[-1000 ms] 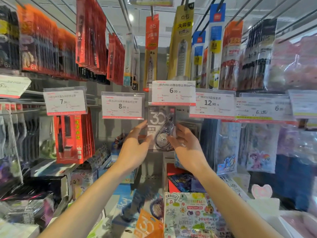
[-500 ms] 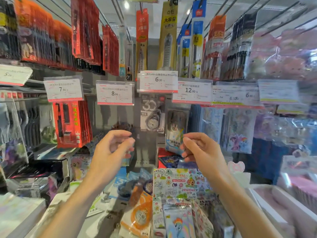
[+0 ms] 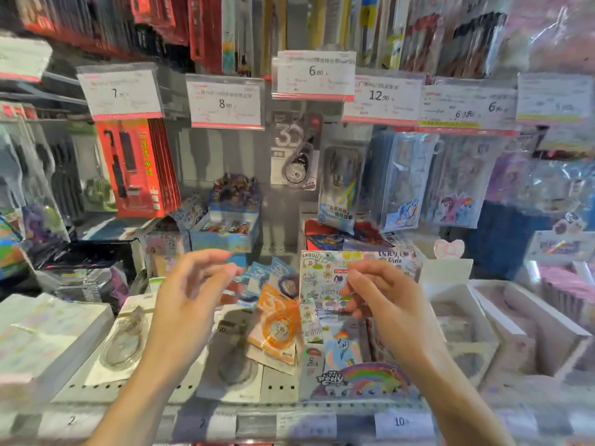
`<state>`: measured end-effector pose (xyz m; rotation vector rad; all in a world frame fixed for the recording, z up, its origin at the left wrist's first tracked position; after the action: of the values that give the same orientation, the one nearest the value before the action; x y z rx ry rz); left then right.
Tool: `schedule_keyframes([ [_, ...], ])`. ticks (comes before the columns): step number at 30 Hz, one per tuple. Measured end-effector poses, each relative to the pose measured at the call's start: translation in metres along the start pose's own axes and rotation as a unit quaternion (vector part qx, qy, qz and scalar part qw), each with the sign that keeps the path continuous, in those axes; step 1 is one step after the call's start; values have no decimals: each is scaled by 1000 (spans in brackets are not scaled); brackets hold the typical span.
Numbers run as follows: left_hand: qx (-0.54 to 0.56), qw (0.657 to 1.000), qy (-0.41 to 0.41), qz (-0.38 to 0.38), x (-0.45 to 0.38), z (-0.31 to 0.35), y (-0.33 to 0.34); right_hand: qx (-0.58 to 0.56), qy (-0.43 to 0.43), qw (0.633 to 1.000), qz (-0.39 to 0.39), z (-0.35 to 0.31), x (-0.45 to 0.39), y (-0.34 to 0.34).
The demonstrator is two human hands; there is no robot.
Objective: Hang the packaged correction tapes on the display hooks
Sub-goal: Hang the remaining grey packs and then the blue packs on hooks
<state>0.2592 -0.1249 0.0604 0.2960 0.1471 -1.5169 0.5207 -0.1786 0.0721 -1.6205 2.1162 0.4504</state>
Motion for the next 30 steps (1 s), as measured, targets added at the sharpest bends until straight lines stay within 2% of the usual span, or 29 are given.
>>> schedule_keyframes([
  [9, 18, 999, -24, -31, -46, -14, -81, 9, -15, 1000, 21, -6, -7, 91],
  [17, -8, 994, -46, -101, -100, -16, -171, 50, 8, 998, 35, 7, -25, 193],
  [23, -20, 984, -111, -138, -116, -42, -192, 145, 14, 989, 35, 25, -28, 209],
  [30, -59, 972, -144, -177, -133, -54, -167, 274, 42, 960, 22, 71, -40, 190],
])
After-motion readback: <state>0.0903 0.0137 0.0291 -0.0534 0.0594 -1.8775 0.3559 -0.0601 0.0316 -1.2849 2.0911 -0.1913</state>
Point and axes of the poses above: each hand's wrist, its own x-axis away from the middle knuckle, its own y-axis out of the palm, z = x × y, the point moved 2 cm from there along -x, towards the middle knuckle, and after that the axes turned 12 degrees about -y, right-handed, at the moved point
